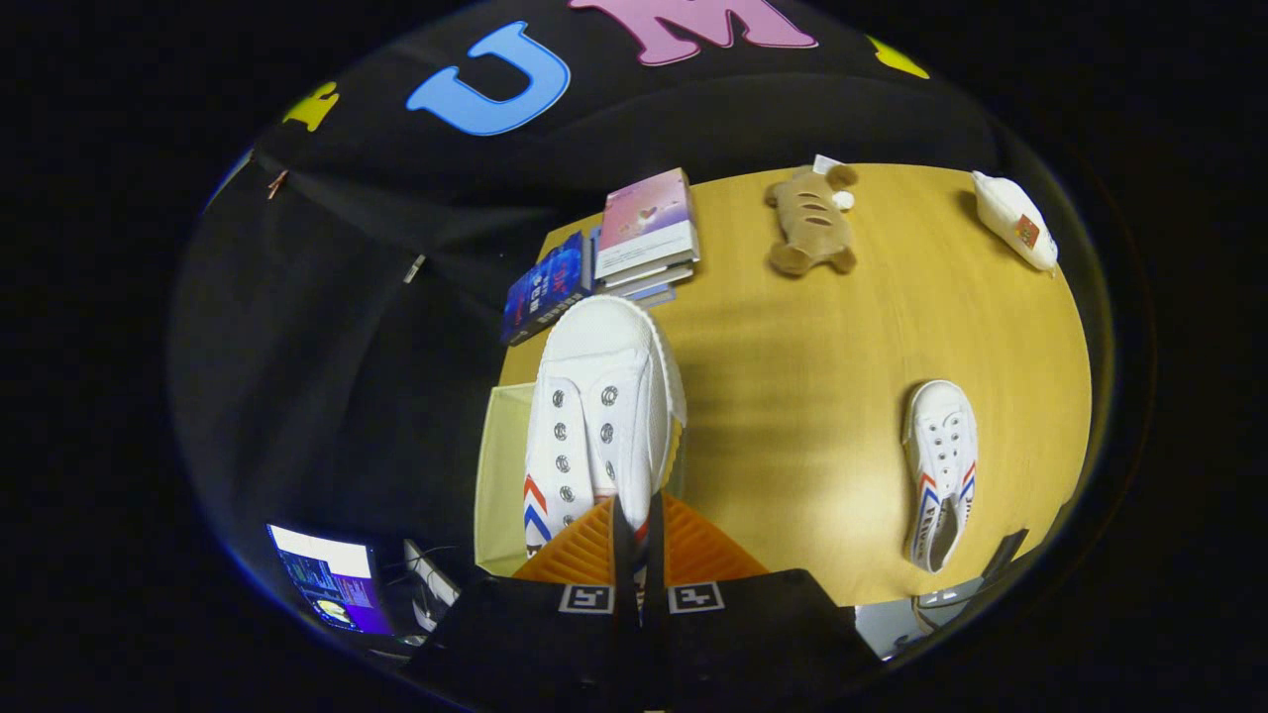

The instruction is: Open the storage box then place both shoes into the box .Put the left shoe in first, then the right shoe, with the right side of both shoes facing outward in a uniform manner.

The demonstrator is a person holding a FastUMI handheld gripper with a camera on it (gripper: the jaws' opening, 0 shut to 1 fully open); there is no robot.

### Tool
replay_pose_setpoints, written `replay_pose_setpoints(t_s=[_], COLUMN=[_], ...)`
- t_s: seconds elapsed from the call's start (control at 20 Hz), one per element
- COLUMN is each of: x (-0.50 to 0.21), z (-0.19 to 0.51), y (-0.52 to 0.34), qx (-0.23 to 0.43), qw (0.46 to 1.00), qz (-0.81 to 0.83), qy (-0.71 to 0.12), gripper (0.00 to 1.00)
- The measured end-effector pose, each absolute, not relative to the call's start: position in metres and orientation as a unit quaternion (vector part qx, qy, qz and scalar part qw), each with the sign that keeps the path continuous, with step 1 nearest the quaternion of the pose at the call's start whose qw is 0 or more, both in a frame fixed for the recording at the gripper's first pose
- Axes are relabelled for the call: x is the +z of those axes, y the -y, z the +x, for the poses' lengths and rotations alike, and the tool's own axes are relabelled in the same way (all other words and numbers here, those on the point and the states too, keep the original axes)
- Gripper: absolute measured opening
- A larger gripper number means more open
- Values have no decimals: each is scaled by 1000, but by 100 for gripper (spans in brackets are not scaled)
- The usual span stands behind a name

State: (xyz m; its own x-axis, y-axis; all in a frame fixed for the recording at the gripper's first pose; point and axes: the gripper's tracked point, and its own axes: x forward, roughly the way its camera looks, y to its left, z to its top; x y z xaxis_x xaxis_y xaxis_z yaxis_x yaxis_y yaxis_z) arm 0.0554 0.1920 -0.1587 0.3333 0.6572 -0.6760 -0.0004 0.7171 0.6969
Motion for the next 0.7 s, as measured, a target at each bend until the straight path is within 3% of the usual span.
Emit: replay_pose_setpoints(t_s=[0.25,0.7], x=[-153,-212], z=[50,26], y=[-271,-359], qx=[224,185], qw=[739,728], qz=[301,263], qy=[-559,-606], gripper=[5,5])
